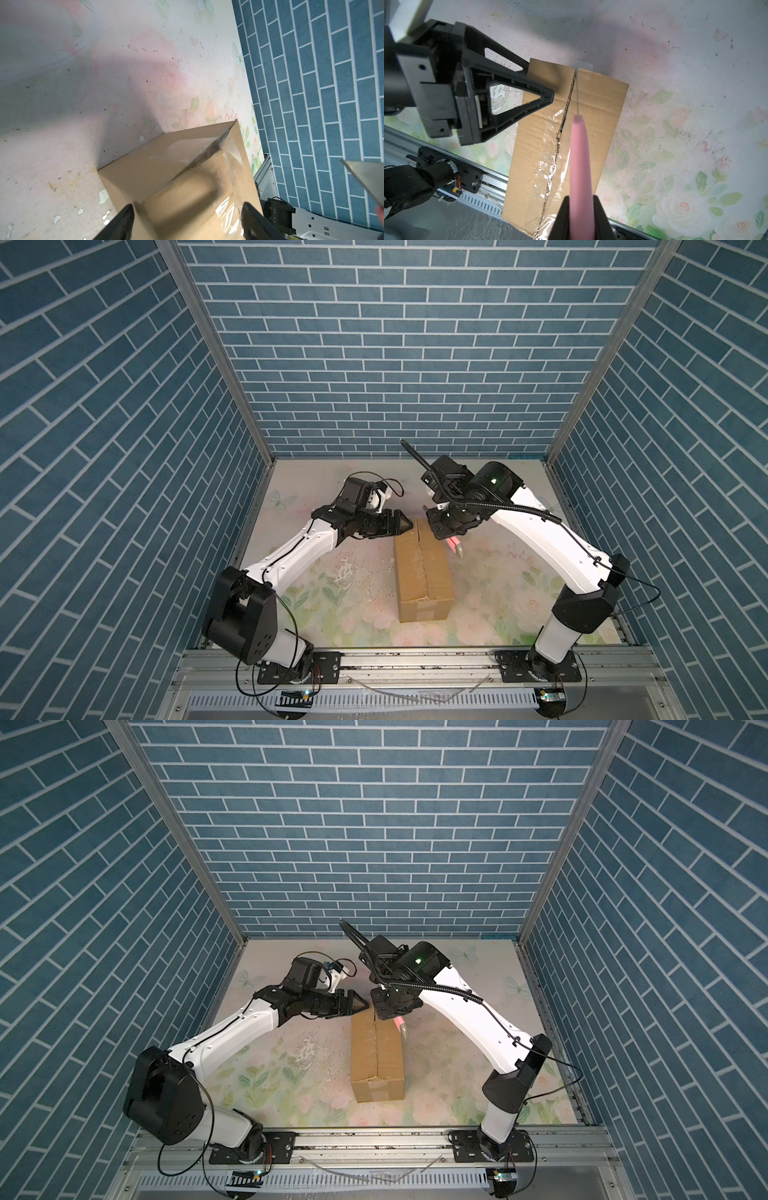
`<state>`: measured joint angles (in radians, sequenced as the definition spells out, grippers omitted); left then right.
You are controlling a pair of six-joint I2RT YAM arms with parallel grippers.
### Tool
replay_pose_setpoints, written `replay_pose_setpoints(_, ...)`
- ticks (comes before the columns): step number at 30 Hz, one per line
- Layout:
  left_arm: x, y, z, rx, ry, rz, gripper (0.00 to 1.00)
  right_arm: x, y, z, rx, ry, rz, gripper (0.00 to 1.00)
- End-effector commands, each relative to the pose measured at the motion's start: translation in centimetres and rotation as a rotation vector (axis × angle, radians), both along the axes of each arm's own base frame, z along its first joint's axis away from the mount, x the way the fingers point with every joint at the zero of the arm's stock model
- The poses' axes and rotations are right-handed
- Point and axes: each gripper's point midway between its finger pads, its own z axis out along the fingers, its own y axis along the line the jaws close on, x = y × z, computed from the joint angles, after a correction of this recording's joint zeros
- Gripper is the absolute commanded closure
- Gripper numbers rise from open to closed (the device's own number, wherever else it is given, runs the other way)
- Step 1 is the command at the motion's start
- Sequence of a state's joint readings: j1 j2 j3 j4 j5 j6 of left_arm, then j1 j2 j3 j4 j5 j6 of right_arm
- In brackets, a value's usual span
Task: Unpack the express box
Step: 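Lower the cutter blade onto the box's top taped seam with the right gripper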
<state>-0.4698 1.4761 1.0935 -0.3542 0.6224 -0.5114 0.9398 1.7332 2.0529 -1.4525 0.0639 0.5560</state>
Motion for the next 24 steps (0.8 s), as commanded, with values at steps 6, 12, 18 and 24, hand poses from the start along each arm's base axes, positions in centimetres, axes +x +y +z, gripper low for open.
replay_pose_setpoints(6,-0.5,0.9,-3.2,0.042,0.046,0.025,0.22,-1.0,0.7,-1.3,-0.011,0.082,-0.042,1.0)
replay_pose_setpoints(12,-0.7,1.4,-4.0,0.052,0.047,0.05,0.25,-1.7,0.9,-2.8,-0.03,0.128,-0.073,1.0)
replay_pose_setpoints(18,-0.9,1.6,-4.2,0.043,0.042,0.065,0.26,-2.0,1.3,-3.9,-0.045,0.176,-0.101,1.0)
replay_pose_setpoints(24,-1.0,1.7,-4.2,0.039,0.031,0.074,0.26,-1.8,1.0,-4.9,-0.085,0.193,-0.127,1.0)
